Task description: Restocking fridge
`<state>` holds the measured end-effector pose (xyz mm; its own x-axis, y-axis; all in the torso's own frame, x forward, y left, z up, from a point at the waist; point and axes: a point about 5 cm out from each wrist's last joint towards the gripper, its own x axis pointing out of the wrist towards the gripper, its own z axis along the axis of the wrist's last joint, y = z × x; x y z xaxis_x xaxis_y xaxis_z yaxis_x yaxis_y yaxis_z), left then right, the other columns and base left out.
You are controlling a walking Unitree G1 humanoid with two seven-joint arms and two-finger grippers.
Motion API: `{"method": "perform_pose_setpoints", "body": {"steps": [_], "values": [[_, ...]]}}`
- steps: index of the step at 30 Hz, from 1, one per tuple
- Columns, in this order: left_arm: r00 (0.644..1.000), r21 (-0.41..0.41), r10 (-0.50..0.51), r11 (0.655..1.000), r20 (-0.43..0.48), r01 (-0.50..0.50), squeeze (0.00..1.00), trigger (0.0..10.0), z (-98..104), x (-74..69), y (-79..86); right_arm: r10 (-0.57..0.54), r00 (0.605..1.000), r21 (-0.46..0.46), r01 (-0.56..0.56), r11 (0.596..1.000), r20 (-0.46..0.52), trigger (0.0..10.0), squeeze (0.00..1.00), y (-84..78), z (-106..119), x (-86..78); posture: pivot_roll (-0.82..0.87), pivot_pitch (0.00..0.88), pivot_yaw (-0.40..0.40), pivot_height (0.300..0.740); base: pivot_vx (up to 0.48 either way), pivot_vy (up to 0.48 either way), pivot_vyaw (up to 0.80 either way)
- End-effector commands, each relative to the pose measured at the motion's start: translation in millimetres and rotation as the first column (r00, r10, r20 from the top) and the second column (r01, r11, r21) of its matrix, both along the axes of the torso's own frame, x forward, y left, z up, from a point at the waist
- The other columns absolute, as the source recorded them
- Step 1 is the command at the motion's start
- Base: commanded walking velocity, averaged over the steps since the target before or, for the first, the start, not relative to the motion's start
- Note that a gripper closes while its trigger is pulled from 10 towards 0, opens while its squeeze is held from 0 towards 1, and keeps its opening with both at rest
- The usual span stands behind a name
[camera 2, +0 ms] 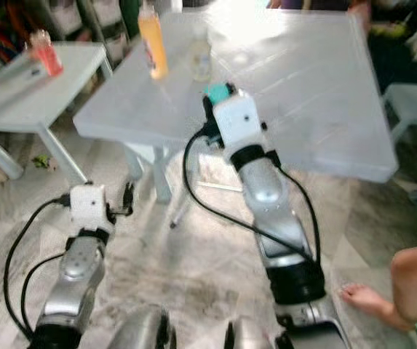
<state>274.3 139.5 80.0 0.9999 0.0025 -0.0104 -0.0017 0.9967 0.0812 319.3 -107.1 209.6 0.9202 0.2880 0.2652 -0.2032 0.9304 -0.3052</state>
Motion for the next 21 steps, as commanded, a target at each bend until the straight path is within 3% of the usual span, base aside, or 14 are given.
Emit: {"method": "perform_pose_setpoints", "body": {"steps": [1,4,15,21], "values": [[1.0,0.02,0.013,1.0,-0.01,-0.012,0.0,10.0,-3,-3.0,7.0,0.029,0.999,0.023,-0.029,0.999,-0.021,10.0,0.0,6.8,1,0.7,0.03,0.066,0.034,0.74,-0.345,0.0,0.0],[1.0,0.021,0.022,1.0,-0.013,-0.021,0.0,10.0,-5,-4.4,8.9,0.024,0.997,0.053,-0.021,0.998,-0.069,10.0,0.0,5.7,-5,1.0,0.03,0.067,0.031,0.74,-0.347,0.0,0.0],[1.0,0.022,0.014,1.0,-0.013,-0.014,0.0,10.0,-5,-6.4,9.9,0.022,0.995,0.087,-0.014,0.996,-0.096,10.0,0.0,5.4,-13,1.9,0.03,0.08,0.033,0.74,-0.329,0.0,0.0],[0.999,0.022,0.044,0.999,-0.019,-0.043,0.0,10.0,-8,-10.1,13.9,-0.01,0.993,0.052,0.016,0.999,-0.119,10.0,0.0,0.4,-28,1.0,0.03,0.082,0.045,0.74,0.0,0.0,0.0]]}}
